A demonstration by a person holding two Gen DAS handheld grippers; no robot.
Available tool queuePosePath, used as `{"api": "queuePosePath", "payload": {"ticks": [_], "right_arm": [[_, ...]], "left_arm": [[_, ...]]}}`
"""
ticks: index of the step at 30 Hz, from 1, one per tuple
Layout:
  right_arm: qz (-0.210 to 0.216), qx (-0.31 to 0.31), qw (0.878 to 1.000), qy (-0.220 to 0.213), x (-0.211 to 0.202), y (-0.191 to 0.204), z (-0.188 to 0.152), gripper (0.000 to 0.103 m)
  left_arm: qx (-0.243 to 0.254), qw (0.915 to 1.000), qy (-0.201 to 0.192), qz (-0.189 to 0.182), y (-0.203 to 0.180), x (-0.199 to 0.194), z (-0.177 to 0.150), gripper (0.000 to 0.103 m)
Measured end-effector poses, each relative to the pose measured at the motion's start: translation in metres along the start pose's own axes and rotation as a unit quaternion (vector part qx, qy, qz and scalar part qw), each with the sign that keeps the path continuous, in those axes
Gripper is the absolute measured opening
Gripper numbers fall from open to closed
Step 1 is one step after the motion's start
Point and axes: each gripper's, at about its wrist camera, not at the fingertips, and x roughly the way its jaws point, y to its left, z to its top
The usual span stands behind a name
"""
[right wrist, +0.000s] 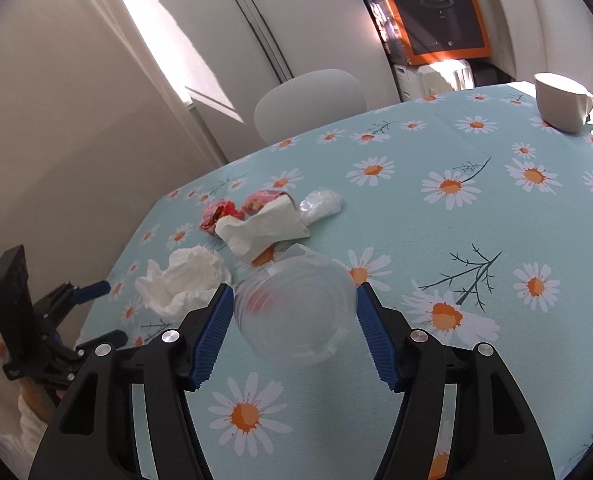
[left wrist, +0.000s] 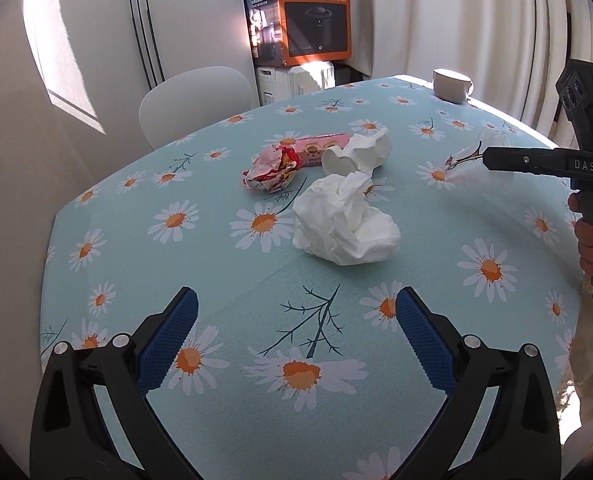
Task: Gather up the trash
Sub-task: 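Grasp the crumpled white tissue with the left gripper while the right holds the cup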
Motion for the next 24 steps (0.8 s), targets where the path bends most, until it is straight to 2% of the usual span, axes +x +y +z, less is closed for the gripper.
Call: {"api": "queuePosePath", "payload": {"ticks": [5, 8, 11, 16, 21, 22, 23, 24], "right_arm": [[0.013, 0.004, 1.000, -0.017, -0.024, -0.012, -0.010, 0.060], [0.006, -0.002, 1.000, -0.027, -0.031, -0.017, -0.013, 0.060], [-0.003, -0.005, 1.000, -0.026, -0.029, -0.021, -0.012, 0.060], [-0.019, -0.012, 0.999, -0.024, -0.022, -0.027, -0.009, 0.060], [-0.024, -0.010, 1.000, -0.018, -0.014, -0.031, -0.007, 0.060], [-0.023, -0.010, 1.000, -0.017, -0.012, -0.031, -0.006, 0.060], [-0.022, -0.009, 1.000, -0.017, -0.010, -0.032, -0.006, 0.060], [-0.022, -0.009, 1.000, -0.017, -0.009, -0.033, -0.006, 0.060]], "left_arm": [[0.015, 0.9991, 0.018, -0.035, -0.009, 0.019, 0.012, 0.097], [0.031, 0.9982, 0.020, -0.047, -0.010, 0.025, 0.017, 0.097], [0.054, 0.9955, 0.030, -0.072, -0.010, 0.036, 0.025, 0.097], [0.094, 0.9908, 0.046, -0.087, -0.012, 0.057, 0.033, 0.097], [0.101, 0.9891, 0.046, -0.097, -0.009, 0.072, 0.043, 0.097], [0.103, 0.9893, 0.033, -0.098, -0.009, 0.071, 0.044, 0.096], [0.110, 0.9890, 0.017, -0.097, -0.010, 0.068, 0.045, 0.085], [0.117, 0.9883, 0.010, -0.098, -0.012, 0.066, 0.045, 0.078]]}}
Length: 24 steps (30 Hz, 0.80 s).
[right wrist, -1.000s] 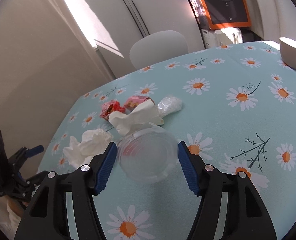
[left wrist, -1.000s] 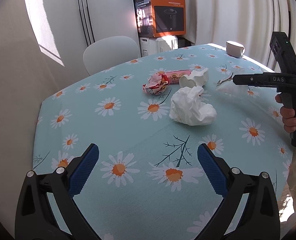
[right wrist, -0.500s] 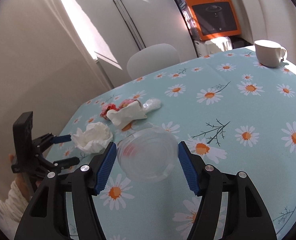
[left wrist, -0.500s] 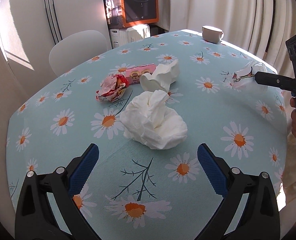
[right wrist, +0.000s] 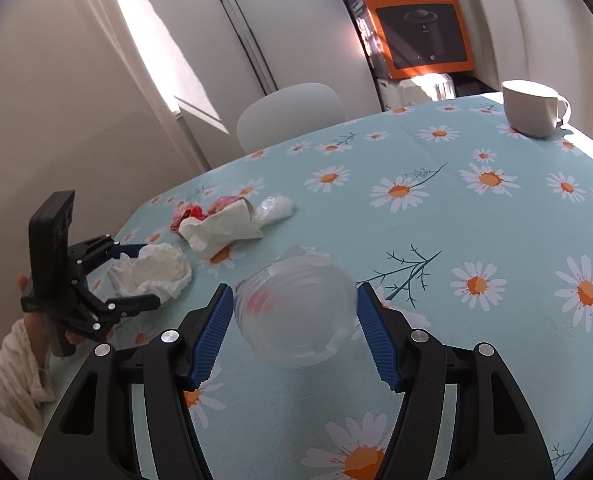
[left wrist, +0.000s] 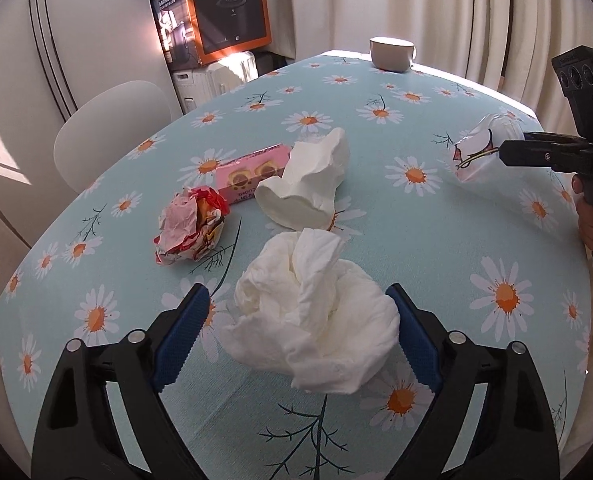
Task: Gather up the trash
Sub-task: 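Grasp the crumpled white tissue with the left gripper while the right holds the cup, then carry the tissue and plastic cup to the trash bin with both grippers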
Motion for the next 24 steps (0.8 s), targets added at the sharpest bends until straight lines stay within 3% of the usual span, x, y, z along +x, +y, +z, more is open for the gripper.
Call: {"api": "queuePosePath", "payload": {"ticks": [2, 4, 13, 24], "right_arm": [[0.001, 0.000, 1.000, -0.003, 0.000, 0.001, -0.001, 0.060], [0.005, 0.001, 1.000, -0.007, -0.003, 0.002, -0.003, 0.060], [-0.004, 0.011, 1.000, -0.020, -0.027, 0.008, -0.016, 0.060], [-0.021, 0.037, 0.997, -0.060, -0.085, 0.006, -0.046, 0.060]], "left_arm": [[0.005, 1.0000, -0.003, 0.006, -0.005, -0.004, 0.002, 0.059], [0.017, 0.9996, -0.009, 0.019, -0.011, -0.011, 0.001, 0.049], [-0.003, 0.9995, -0.011, 0.030, -0.023, -0.052, -0.011, 0.046], [0.011, 0.9987, -0.034, 0.037, -0.072, -0.091, -0.013, 0.046]]}}
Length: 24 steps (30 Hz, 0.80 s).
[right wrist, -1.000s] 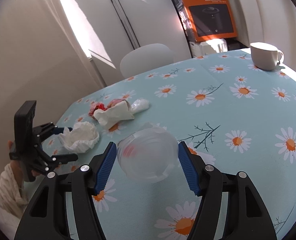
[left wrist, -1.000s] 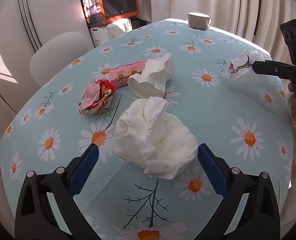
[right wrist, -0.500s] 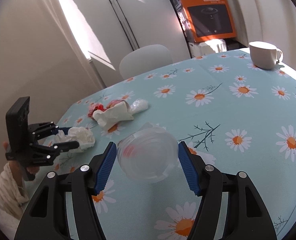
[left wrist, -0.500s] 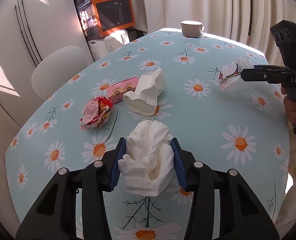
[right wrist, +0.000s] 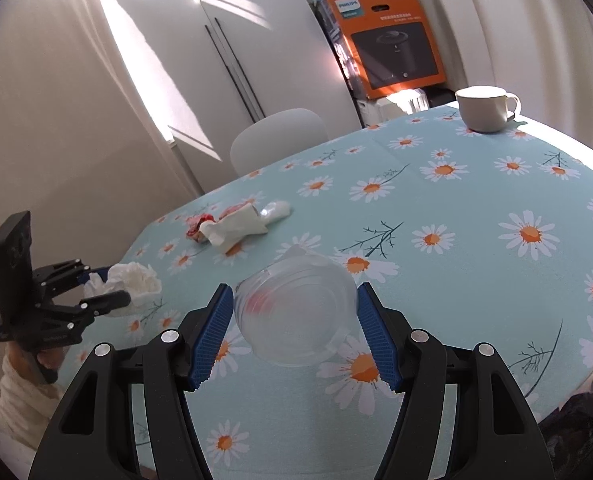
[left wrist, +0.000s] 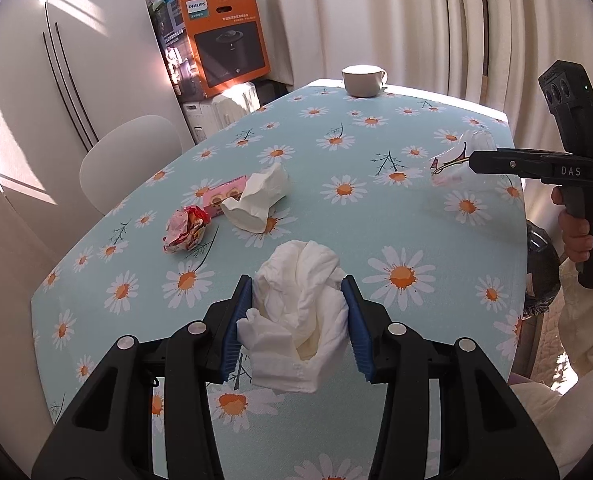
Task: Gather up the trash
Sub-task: 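Carry the tissue and plastic cup to the trash bin with both grippers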
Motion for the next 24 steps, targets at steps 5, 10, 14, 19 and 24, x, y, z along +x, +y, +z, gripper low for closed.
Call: {"api": "queuePosePath", "payload": {"ticks": [5, 10, 14, 19, 24], "right_arm": [[-0.018, 0.011, 0.999, -0.028, -0.036, -0.017, -0.011, 0.060], [-0.053, 0.028, 0.997, -0.057, -0.077, -0.045, -0.026, 0.060], [-0.100, 0.045, 0.991, -0.072, -0.113, -0.076, -0.042, 0.060], [-0.155, 0.074, 0.981, -0.088, -0.162, -0.116, -0.065, 0.060], [-0.212, 0.101, 0.967, -0.095, -0.209, -0.151, -0.091, 0.060]], "left_arm": [[0.017, 0.9995, -0.016, -0.021, -0.033, -0.005, 0.011, 0.046], [0.045, 0.9970, -0.033, -0.054, -0.076, -0.003, 0.029, 0.046], [0.074, 0.9923, -0.042, -0.090, -0.118, 0.005, 0.046, 0.046], [0.112, 0.9818, -0.049, -0.145, -0.176, 0.019, 0.067, 0.046], [0.148, 0.9672, -0.052, -0.200, -0.233, 0.032, 0.080, 0.046]]}}
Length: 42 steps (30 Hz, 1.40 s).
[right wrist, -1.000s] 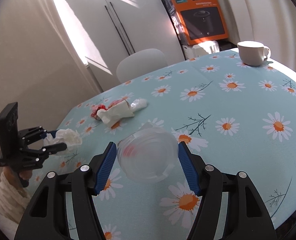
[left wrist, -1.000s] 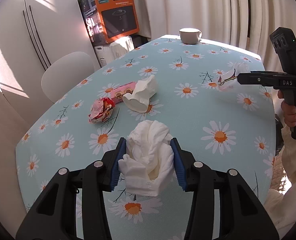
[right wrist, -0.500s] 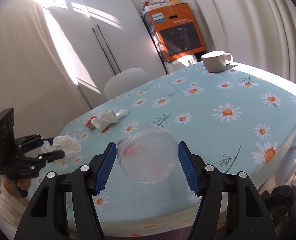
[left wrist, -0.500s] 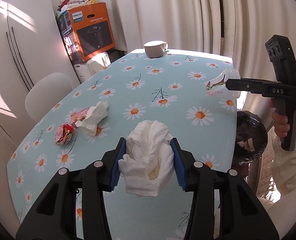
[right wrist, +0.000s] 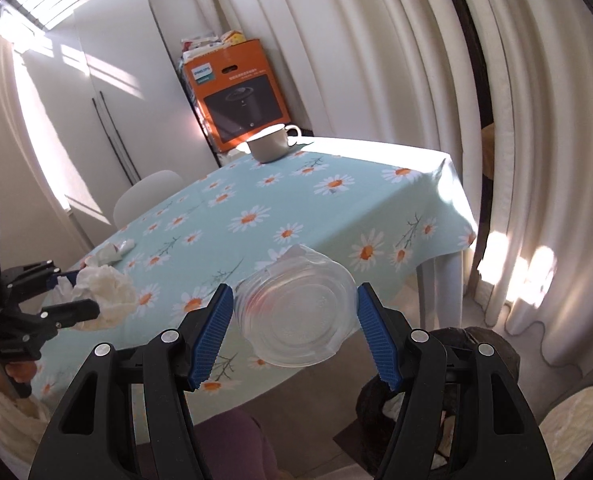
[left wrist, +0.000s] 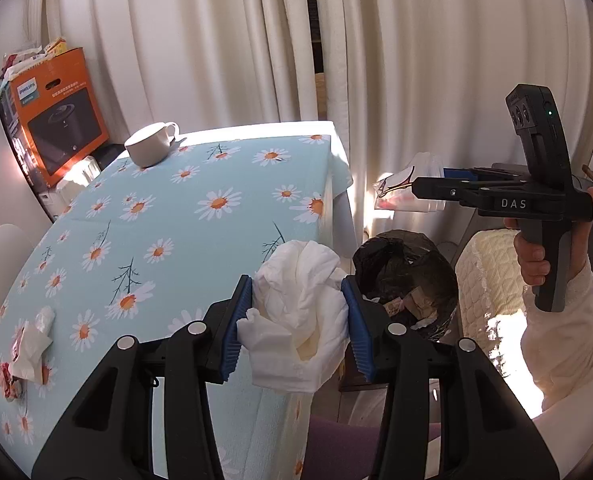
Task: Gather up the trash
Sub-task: 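Carry the tissue and plastic cup to the trash bin with both grippers, then open both grippers over the bin to drop the tissue and cup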
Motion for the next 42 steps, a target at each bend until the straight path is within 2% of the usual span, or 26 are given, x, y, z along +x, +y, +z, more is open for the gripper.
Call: {"api": "queuePosePath", "payload": {"ticks": [11, 13, 16, 18, 21, 24, 26, 31, 32, 33, 34, 35, 37, 40, 42], "right_arm": [[-0.090, 0.020, 0.995, 0.028, -0.030, -0.084, -0.039, 0.060], [-0.107, 0.018, 0.993, 0.041, -0.031, -0.094, -0.050, 0.060], [-0.121, 0.019, 0.991, 0.055, -0.030, -0.109, -0.066, 0.060], [-0.128, 0.022, 0.989, 0.066, -0.027, -0.117, -0.075, 0.060], [-0.136, 0.022, 0.987, 0.081, -0.022, -0.126, -0.090, 0.060], [-0.139, 0.020, 0.985, 0.100, -0.011, -0.133, -0.103, 0.060], [-0.141, 0.021, 0.983, 0.116, -0.001, -0.136, -0.112, 0.060], [-0.141, 0.029, 0.978, 0.152, 0.025, -0.143, -0.130, 0.060], [-0.144, 0.031, 0.977, 0.157, 0.029, -0.144, -0.132, 0.061], [-0.151, 0.033, 0.975, 0.161, 0.032, -0.145, -0.132, 0.065], [-0.162, 0.033, 0.973, 0.158, 0.033, -0.145, -0.132, 0.081], [-0.178, 0.031, 0.972, 0.149, 0.032, -0.145, -0.132, 0.086], [-0.189, 0.028, 0.971, 0.143, 0.031, -0.146, -0.129, 0.087], [-0.193, 0.041, 0.970, 0.139, 0.029, -0.150, -0.126, 0.087], [-0.197, 0.044, 0.970, 0.138, 0.029, -0.151, -0.124, 0.087]], "left_arm": [[0.051, 0.9935, -0.019, -0.100, -0.068, 0.072, 0.027, 0.046], [0.055, 0.9923, -0.027, -0.107, -0.078, 0.087, 0.026, 0.046], [0.048, 0.9874, -0.029, -0.148, -0.091, 0.111, 0.017, 0.046], [0.062, 0.9864, -0.035, -0.148, -0.103, 0.127, 0.009, 0.046], [0.044, 0.9838, -0.027, -0.172, -0.113, 0.155, 0.000, 0.046], [0.038, 0.9847, -0.026, -0.168, -0.122, 0.179, -0.014, 0.047], [0.046, 0.9867, -0.010, -0.156, -0.130, 0.197, -0.024, 0.046], [0.044, 0.9844, 0.035, -0.167, -0.137, 0.235, -0.042, 0.047], [0.038, 0.9833, 0.046, -0.172, -0.135, 0.239, -0.042, 0.050], [0.030, 0.9825, 0.054, -0.175, -0.134, 0.244, -0.043, 0.055], [0.019, 0.9819, 0.057, -0.179, -0.131, 0.245, -0.041, 0.069], [0.008, 0.9820, 0.049, -0.182, -0.126, 0.240, -0.040, 0.079], [-0.007, 0.9831, 0.028, -0.181, -0.118, 0.231, -0.036, 0.090], [-0.003, 0.9847, 0.017, -0.173, -0.116, 0.221, -0.034, 0.096], [0.002, 0.9851, 0.018, -0.171, -0.115, 0.217, -0.034, 0.097]]}}
